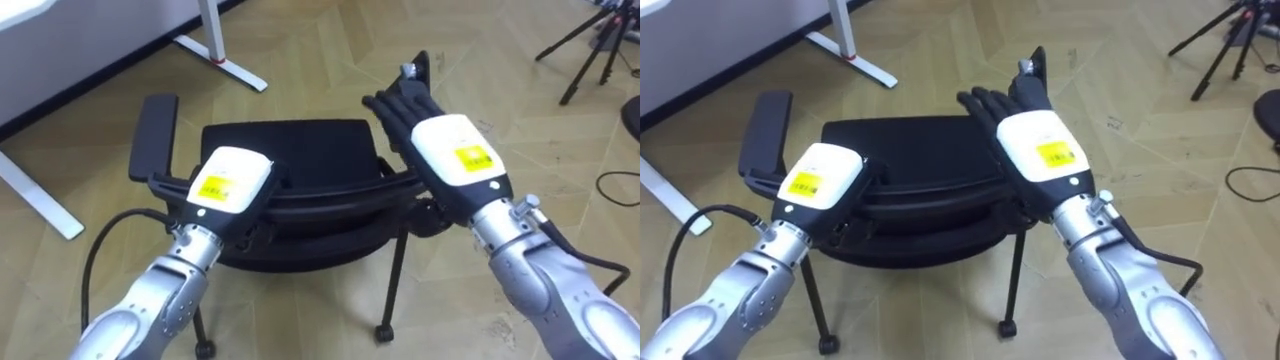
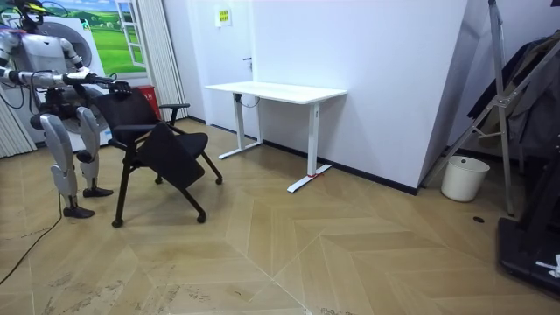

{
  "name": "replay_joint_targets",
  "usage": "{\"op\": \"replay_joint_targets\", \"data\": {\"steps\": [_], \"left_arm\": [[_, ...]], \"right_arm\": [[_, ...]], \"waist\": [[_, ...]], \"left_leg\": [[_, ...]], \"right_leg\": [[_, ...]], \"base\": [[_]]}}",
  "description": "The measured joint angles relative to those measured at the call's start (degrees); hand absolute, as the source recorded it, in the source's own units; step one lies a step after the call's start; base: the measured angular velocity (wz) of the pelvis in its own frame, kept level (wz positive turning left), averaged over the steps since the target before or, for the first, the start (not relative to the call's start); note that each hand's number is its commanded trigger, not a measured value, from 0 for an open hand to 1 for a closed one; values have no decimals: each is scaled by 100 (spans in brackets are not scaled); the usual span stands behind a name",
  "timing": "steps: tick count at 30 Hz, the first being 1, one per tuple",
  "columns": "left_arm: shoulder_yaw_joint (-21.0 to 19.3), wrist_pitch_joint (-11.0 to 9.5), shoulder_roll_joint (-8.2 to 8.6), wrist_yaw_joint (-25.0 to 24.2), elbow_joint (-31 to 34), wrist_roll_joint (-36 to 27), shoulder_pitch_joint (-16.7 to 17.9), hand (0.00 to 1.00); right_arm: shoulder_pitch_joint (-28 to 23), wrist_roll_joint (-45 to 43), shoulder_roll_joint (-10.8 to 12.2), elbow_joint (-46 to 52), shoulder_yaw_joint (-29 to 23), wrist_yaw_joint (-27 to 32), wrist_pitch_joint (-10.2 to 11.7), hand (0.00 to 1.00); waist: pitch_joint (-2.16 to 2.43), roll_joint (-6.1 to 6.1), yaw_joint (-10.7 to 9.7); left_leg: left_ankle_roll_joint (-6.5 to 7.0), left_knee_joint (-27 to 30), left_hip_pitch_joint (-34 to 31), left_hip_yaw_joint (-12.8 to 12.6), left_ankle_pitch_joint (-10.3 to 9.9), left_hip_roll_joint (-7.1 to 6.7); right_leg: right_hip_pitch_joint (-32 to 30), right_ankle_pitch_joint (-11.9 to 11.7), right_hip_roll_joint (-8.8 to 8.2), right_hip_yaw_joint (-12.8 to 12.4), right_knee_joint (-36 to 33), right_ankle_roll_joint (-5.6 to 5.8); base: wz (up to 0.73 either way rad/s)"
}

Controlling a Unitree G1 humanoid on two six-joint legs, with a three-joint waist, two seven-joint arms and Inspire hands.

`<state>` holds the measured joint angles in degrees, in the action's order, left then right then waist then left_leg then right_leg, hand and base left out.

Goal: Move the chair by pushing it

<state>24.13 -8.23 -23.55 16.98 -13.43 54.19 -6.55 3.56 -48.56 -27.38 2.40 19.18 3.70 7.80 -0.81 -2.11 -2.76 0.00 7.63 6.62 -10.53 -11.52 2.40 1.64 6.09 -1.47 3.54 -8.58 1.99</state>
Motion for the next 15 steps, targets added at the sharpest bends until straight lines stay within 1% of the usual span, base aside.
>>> {"op": "replay_joint_targets", "data": {"steps": [1, 3, 6, 7, 9, 13, 14, 15], "left_arm": [[18, -7, 0, -6, -4, 0, -4, 100], [46, -20, 0, -12, -17, 0, -12, 100], [58, -55, -1, -12, -17, 12, -19, 100], [77, -54, -1, -19, -19, 22, -21, 100], [83, -89, 1, -32, -19, 50, -26, 100], [83, -200, 0, -21, -21, 54, -65, 100], [83, -220, 0, -10, -22, 54, -69, 100], [83, -229, 0, -5, -22, 54, -73, 100]], "right_arm": [[0, 0, -6, -1, 6, -75, 21, 0], [0, -18, -10, -2, 15, -141, 25, 0], [-1, -152, -9, -32, 105, -205, 23, 0], [0, -172, -8, -104, 188, -215, 30, 0], [-2, -187, -1, -302, 240, -281, 94, 0], [-2, -331, 2, -623, 268, -490, 100, 0], [-2, -364, 1, -677, 268, -512, 94, 15], [-2, -380, 0, -684, 266, -499, 94, 98]], "waist": [[-2, -3, 9], [0, -12, 8], [-6, -32, 14], [-23, -50, 11], [-21, -79, 16], [-21, -82, 129], [-25, -74, 127], [-27, -69, 126]], "left_leg": [[0, 0, 13, 15, 0, 1], [0, 0, 31, 33, 0, 9], [0, 0, 49, 103, 0, 10], [0, -3, 69, 170, 0, 10], [0, -3, 78, 187, 0, 10], [0, -1, 41, 229, 0, 2], [0, 5, 20, 284, 0, 3], [0, 9, 9, 289, 0, 4]], "right_leg": [[18, 0, 0, 15, 0, 0], [50, 0, -4, 120, 1, 0], [69, 0, -6, 155, 2, 0], [120, 0, -4, 174, 12, 0], [168, 1, -3, 173, 57, 0], [145, 1, -6, 184, 91, 0], [145, 1, -7, 212, 93, 0], [144, 1, -7, 232, 94, 0]], "base": [[7], [8], [7], [11], [11], [0], [9], [13]]}}
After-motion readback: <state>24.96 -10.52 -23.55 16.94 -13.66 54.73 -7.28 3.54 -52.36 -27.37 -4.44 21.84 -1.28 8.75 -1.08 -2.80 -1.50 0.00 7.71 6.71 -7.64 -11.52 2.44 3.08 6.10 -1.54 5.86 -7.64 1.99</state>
